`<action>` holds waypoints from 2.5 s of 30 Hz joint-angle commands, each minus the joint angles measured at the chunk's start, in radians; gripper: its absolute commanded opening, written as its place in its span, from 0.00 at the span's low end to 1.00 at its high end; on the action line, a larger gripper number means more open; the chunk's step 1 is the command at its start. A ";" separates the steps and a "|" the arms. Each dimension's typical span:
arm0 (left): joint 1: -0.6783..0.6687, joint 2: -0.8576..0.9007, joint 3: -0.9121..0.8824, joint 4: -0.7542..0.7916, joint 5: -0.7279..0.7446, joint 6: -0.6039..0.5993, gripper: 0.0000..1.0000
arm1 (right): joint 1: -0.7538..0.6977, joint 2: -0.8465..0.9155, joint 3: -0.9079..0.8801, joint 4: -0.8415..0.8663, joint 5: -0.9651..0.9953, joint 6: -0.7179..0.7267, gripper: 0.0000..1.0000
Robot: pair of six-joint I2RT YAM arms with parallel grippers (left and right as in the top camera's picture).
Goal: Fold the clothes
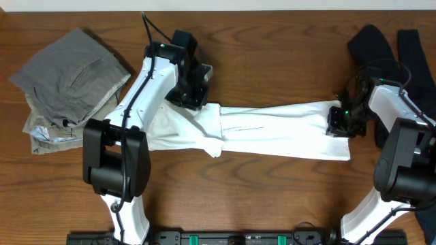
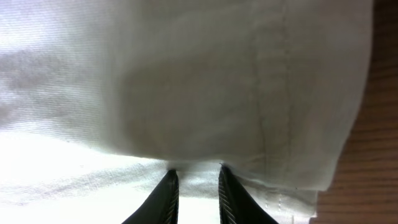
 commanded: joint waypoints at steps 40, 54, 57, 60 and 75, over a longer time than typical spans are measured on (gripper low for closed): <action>0.234 0.048 -0.313 0.074 -0.177 -0.204 0.07 | 0.005 -0.018 -0.012 -0.010 0.008 0.002 0.21; 0.233 -0.187 -0.309 0.073 -0.136 -0.232 0.15 | 0.002 -0.022 -0.008 -0.011 0.030 0.002 0.20; 0.233 -0.226 -0.309 0.076 -0.046 -0.231 0.16 | -0.006 -0.036 0.005 -0.023 0.029 0.002 0.19; 0.227 -0.238 -0.309 0.076 0.063 -0.204 0.16 | -0.016 -0.063 0.020 -0.035 0.029 0.002 0.20; -0.069 -0.204 -0.309 0.228 0.060 -0.103 0.44 | -0.021 -0.132 0.023 -0.047 0.021 0.002 0.23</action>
